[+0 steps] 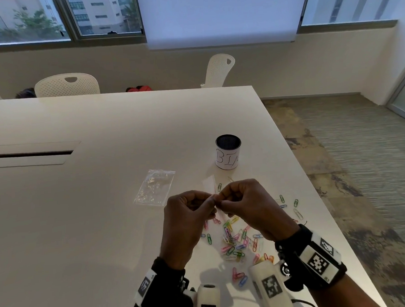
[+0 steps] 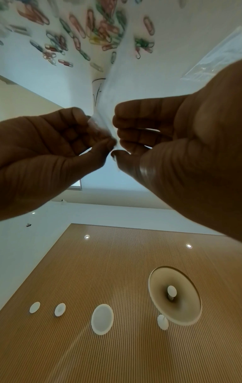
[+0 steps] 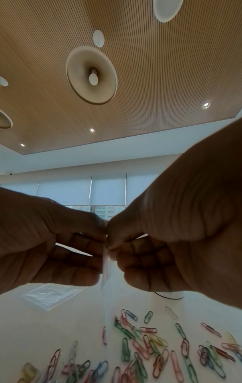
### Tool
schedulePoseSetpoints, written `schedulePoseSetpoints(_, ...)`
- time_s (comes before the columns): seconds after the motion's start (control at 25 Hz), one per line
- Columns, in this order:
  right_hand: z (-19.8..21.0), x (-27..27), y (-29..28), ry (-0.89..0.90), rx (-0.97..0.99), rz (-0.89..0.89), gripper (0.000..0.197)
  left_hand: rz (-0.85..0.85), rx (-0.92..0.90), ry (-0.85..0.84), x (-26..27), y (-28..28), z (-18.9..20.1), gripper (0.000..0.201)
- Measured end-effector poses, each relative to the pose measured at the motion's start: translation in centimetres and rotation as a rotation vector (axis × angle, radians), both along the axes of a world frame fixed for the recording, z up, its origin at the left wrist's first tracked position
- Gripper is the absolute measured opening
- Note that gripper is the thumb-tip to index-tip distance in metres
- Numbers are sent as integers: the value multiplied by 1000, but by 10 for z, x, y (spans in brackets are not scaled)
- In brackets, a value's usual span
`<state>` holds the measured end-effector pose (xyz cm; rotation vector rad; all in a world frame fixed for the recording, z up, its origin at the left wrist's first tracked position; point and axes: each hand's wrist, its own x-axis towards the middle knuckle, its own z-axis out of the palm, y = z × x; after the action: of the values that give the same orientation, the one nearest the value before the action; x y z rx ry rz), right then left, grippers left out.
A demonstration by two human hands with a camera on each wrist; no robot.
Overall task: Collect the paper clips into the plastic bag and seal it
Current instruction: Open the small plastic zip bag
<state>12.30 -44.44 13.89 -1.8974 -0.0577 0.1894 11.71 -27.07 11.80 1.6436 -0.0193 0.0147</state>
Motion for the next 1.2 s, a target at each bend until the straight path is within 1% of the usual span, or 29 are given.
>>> schedulePoseSetpoints(0.12,-3,5,-2,2,16,-8,13,-6,16,6,3,-2,0,10)
schedulePoseSetpoints(0.24,-4,10,-5,13,26,3,14,-8,71,-6,8,-3,-1,11)
schedulePoseSetpoints(0.36,-2,13,-9,46,53,41,18,-14,94,-11,12,-5,-1,11)
schedulePoseSetpoints(0.48,-3,17,-12,87,102,41,20,-1,99,-1,16,-5,-4,10)
schedulePoseSetpoints(0.56,-5,19,-12,91,103,31,18,-5,110,1,19,-7,-6,9)
schedulePoseSetpoints(0.68,-7,21,-10,62,77,7,11,-39,123,3,21,-9,-6,14)
schedulePoseSetpoints(0.76,-8,22,-8,47,79,-11,10,-50,134,4,22,-10,-6,15)
schedulePoseSetpoints(1.0,-13,24,-4,26,52,-66,9,-9,232,-29,24,-10,-6,4)
schedulePoseSetpoints(1.2,-16,23,-3,83,107,-67,10,22,287,-43,21,-13,-4,4)
